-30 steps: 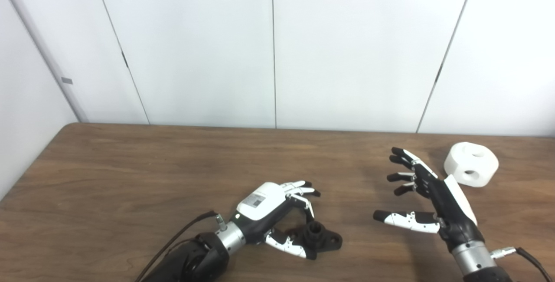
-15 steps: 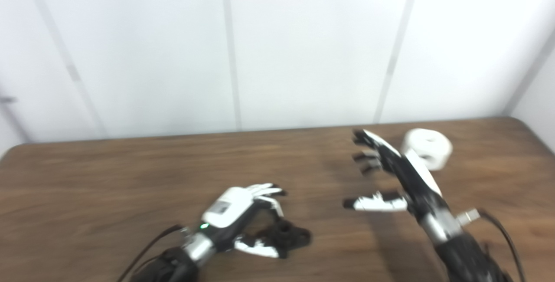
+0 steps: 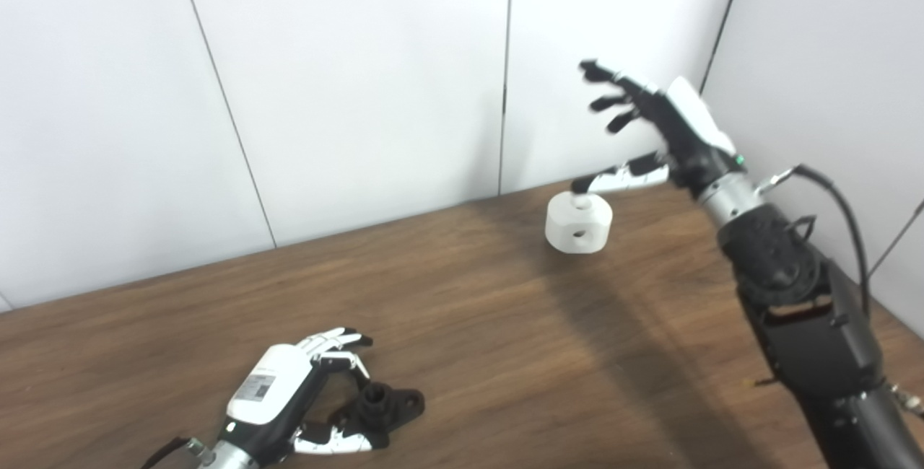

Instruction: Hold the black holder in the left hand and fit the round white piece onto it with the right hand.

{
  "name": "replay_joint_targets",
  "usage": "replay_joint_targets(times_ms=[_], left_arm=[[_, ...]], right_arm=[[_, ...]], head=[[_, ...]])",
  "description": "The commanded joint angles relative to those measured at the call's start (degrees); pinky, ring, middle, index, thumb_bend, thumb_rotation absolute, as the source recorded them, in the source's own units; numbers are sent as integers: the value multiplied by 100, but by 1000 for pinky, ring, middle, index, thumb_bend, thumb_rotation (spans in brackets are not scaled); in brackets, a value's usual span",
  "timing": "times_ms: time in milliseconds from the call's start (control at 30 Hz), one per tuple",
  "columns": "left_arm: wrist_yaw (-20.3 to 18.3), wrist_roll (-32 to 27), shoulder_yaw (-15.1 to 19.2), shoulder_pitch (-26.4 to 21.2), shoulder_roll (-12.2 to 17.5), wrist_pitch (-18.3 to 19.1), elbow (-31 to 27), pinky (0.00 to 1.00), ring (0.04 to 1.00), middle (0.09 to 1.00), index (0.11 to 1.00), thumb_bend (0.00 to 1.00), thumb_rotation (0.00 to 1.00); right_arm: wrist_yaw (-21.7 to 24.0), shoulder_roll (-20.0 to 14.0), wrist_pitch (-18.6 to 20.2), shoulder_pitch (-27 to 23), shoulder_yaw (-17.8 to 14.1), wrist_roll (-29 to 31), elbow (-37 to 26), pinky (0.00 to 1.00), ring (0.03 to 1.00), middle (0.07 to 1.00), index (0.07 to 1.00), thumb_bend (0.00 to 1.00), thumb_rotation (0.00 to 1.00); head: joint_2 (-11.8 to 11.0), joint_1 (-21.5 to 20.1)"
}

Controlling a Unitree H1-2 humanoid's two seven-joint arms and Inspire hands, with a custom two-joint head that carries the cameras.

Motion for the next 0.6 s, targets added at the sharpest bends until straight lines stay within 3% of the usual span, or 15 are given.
replay_joint_targets(times_ms=[0, 133, 233, 400, 567], left_arm=[[-279, 355, -175, 488, 299, 180, 818, 830, 876, 821, 484, 522, 51], [-205, 366, -162, 460, 284, 98, 932, 838, 879, 823, 484, 522, 51], [-141, 360, -146, 452, 281, -1, 1019, 837, 875, 818, 484, 522, 51], [-70, 385, -141, 468, 317, -58, 1057, 836, 873, 815, 484, 523, 52], [-58, 359, -110, 463, 347, -67, 1085, 844, 874, 814, 483, 523, 52]], right_arm=[[-58, -366, 76, -271, -171, -133, 18, 551, 713, 856, 875, 816, 192], [35, -690, 269, -255, -131, -270, 216, 575, 746, 854, 869, 832, 220], [301, -891, 587, -258, -46, -277, 316, 686, 843, 896, 876, 835, 245], [915, -1161, 943, -360, 271, -140, 656, 775, 935, 964, 910, 856, 272], [1309, -1260, 969, -549, 703, -143, 1142, 807, 973, 1000, 935, 911, 263]], head=[[-19, -22], [-40, -45], [-46, -33], [-54, -15], [-57, -3]])
